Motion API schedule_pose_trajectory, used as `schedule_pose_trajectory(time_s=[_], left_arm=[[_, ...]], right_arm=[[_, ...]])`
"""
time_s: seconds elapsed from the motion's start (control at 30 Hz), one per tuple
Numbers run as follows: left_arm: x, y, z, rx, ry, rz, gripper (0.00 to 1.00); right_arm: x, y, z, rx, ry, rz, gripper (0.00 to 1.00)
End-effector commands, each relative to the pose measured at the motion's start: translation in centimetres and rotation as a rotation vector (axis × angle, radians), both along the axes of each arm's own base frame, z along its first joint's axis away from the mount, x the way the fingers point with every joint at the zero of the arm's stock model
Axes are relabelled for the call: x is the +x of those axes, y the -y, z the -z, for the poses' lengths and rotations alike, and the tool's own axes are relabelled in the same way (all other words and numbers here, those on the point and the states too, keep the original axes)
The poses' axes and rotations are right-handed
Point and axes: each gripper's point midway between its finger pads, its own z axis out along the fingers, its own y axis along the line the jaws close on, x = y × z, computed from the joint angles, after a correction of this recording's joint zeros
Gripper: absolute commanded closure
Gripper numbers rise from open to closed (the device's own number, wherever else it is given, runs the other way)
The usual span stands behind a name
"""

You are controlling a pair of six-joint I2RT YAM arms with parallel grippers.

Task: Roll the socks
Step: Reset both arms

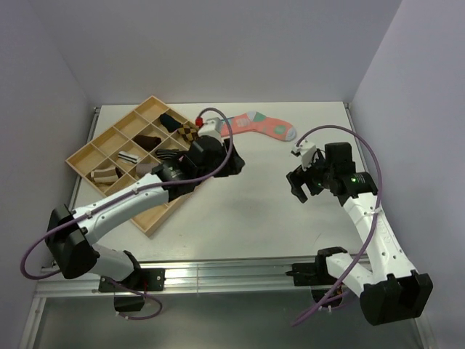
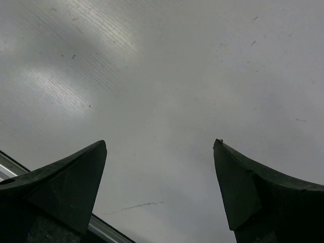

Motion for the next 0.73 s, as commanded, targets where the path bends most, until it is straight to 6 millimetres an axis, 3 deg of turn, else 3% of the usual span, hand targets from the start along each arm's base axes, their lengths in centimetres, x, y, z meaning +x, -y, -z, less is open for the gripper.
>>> schedule_pose_trajectory(time_s=[0.0, 0.17, 0.7], left_arm=[[-0.6, 2.9, -2.6, -0.068, 0.110, 0.054, 0.42], [-2.8, 5.4, -1.7, -0.066, 0.100, 0.150, 0.42], [-3.4, 5.9, -0.8, -0.074, 0.089, 0.167, 0.42]], right_arm=[[-0.5, 0.1, -2.1, 0.036, 0.039, 0.041, 0.07], [-0.9, -0.2, -2.4, 0.062, 0.057, 0.045, 0.05], [-1.2, -1.0, -3.0, 0.103, 0.066, 0.020, 0.04]])
